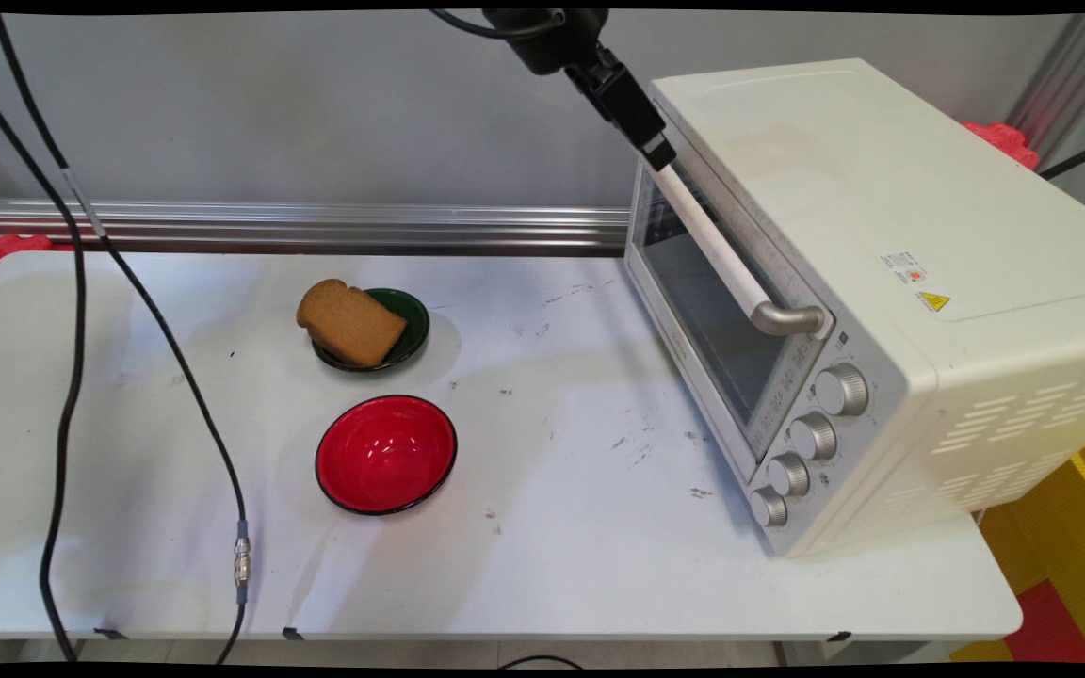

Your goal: Open the oven

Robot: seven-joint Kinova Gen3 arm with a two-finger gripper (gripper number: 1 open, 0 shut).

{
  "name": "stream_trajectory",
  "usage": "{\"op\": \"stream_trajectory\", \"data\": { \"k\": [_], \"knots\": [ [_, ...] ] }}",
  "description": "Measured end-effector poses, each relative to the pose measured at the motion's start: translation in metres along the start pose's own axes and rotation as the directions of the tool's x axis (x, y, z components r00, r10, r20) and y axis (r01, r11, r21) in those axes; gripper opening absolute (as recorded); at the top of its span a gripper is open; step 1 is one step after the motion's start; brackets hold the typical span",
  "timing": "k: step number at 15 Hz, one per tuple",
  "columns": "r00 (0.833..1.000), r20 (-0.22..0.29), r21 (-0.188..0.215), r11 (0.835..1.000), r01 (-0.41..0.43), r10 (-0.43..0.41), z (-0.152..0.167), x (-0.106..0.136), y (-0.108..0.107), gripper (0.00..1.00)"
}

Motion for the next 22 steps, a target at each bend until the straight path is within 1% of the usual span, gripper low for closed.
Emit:
{"op": "stream_trajectory", "data": {
  "k": [6,7,13,22],
  "knots": [
    [1.000,-0.009,-0.007,1.000,-0.029,0.029,0.007,0.004,-0.003,1.00],
    [0.999,-0.011,-0.009,0.999,-0.032,0.032,0.009,0.004,-0.003,0.00],
    [0.999,-0.026,-0.011,0.999,-0.031,0.031,0.019,0.003,-0.004,0.00],
    [0.997,-0.073,-0.025,1.000,-0.010,0.008,0.046,-0.003,-0.006,0.00]
  ]
}}
